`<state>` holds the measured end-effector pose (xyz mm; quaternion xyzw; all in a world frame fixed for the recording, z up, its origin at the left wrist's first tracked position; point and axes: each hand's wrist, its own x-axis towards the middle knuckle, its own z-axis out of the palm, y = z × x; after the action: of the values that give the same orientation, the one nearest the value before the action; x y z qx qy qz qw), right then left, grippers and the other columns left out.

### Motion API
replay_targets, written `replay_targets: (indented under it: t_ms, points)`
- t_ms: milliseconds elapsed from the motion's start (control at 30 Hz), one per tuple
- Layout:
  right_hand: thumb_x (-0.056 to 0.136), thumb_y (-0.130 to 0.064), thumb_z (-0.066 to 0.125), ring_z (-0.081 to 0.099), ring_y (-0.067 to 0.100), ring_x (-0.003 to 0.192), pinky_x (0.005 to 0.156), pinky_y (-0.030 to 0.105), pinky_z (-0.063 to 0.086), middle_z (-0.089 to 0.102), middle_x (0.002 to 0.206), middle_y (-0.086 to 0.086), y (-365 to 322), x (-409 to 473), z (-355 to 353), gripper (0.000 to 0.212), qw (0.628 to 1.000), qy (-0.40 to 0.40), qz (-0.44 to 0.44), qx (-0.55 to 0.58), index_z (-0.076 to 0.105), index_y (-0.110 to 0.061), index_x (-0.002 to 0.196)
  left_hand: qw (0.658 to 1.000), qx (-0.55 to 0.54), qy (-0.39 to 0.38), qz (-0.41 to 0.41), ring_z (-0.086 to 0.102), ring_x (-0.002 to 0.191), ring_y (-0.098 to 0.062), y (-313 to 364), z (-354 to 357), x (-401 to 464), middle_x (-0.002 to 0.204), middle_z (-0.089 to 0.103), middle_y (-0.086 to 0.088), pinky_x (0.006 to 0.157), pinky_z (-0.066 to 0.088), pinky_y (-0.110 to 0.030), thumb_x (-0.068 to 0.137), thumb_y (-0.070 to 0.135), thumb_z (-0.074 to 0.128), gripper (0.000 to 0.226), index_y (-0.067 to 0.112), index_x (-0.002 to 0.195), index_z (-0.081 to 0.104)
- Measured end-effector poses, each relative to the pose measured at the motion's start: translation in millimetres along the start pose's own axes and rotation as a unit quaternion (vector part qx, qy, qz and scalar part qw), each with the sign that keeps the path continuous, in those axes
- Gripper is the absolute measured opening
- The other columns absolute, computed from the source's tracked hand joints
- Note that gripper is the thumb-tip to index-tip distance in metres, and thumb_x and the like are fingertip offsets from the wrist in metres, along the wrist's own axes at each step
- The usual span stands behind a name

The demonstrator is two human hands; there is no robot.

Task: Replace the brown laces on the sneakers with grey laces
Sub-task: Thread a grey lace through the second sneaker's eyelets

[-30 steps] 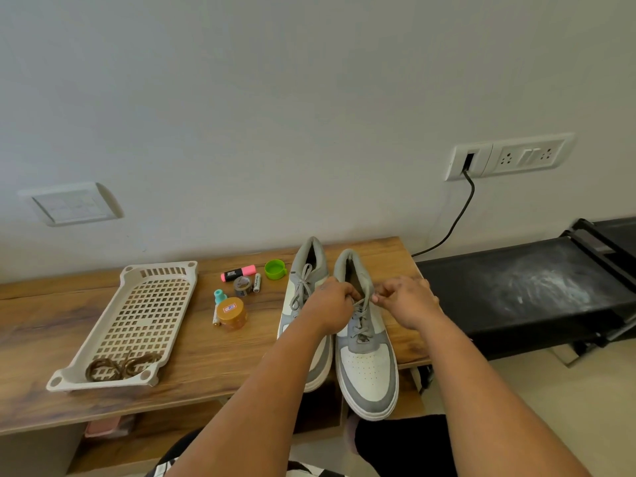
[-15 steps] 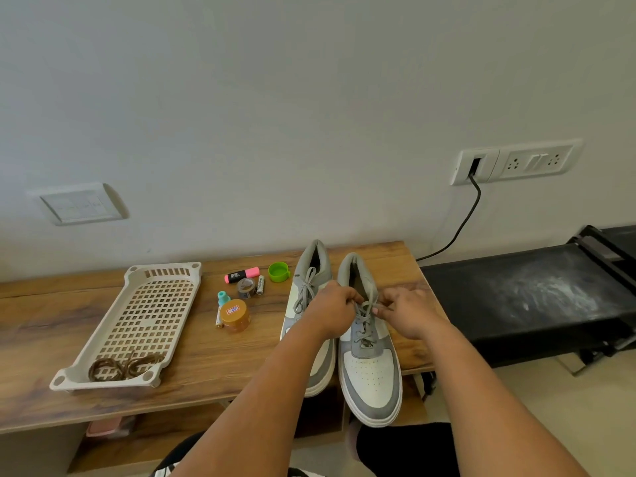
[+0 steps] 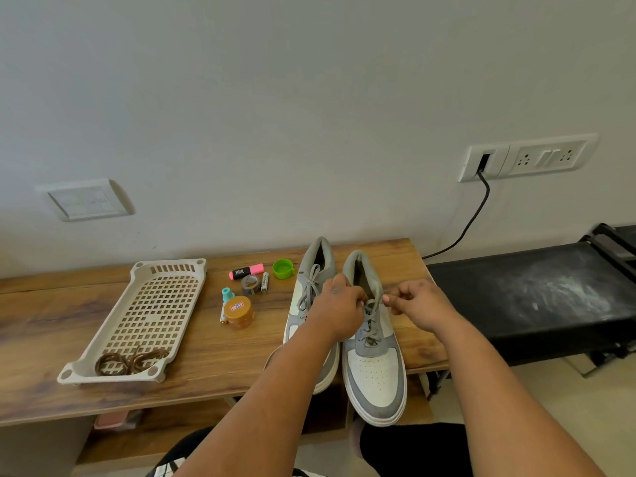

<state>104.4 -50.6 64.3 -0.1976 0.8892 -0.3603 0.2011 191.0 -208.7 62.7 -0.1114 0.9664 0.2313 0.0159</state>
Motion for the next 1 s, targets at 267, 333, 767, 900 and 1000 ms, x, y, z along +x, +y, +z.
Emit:
replay_targets:
  t_ms: [267,333,767,900,1000]
  points:
    - [0.097,-0.037,0.055,0.059,0.017,0.086,0.077,0.034,0.050,0.065,0.096,0.002,18.6,-1.4,-19.6,0.026,0.992,0.037,0.069,-0.095,0.064,-0.014,0.089,0.999,-0.010,-0.032,-0.007,0.039,0.122,-0.026,-4.1,-5.0,3.3,0.121,0.043,-0.006,0.104,0.039,-0.047,0.103,0.030,0.043,0.029,0.021,0.122,0.063]
    - [0.096,-0.041,0.055,0.056,0.016,0.093,0.078,0.032,0.046,0.057,0.104,-0.001,10.8,-0.7,-10.6,0.024,0.993,0.025,0.053,-0.102,0.060,-0.017,0.096,0.999,-0.035,-0.020,-0.009,0.046,0.119,-0.027,-4.8,-4.7,4.4,0.125,0.046,-0.008,0.101,0.042,-0.042,0.102,0.028,0.045,0.030,0.017,0.128,0.056]
    - [0.088,-0.026,0.071,0.053,0.008,0.075,0.065,0.021,0.043,0.063,0.086,-0.003,-7.4,-2.6,4.4,0.010,1.000,0.003,-0.011,-0.020,0.068,-0.018,0.094,0.993,-0.089,-0.004,-0.074,0.054,0.085,-0.019,-11.8,-9.0,3.8,0.094,0.060,-0.005,0.074,0.044,-0.031,0.101,0.025,0.050,0.016,0.013,0.101,0.059]
    - [0.088,-0.024,0.071,0.051,0.006,0.071,0.060,0.018,0.039,0.060,0.079,-0.006,-8.6,-0.6,4.6,0.010,0.998,-0.006,-0.023,-0.052,0.069,-0.017,0.096,0.991,-0.100,0.013,-0.089,0.063,0.091,-0.022,-12.4,-10.1,3.9,0.096,0.068,-0.007,0.084,0.054,-0.038,0.096,0.026,0.059,0.015,0.013,0.094,0.065]
    - [0.088,-0.025,0.071,0.053,0.008,0.073,0.061,0.019,0.040,0.063,0.080,-0.004,-8.3,0.0,6.2,0.008,0.998,0.000,-0.025,-0.050,0.071,-0.019,0.093,0.989,-0.108,0.010,-0.105,0.066,0.088,-0.025,-14.7,-7.4,3.2,0.090,0.070,-0.010,0.080,0.056,-0.039,0.093,0.027,0.063,0.020,0.008,0.093,0.070]
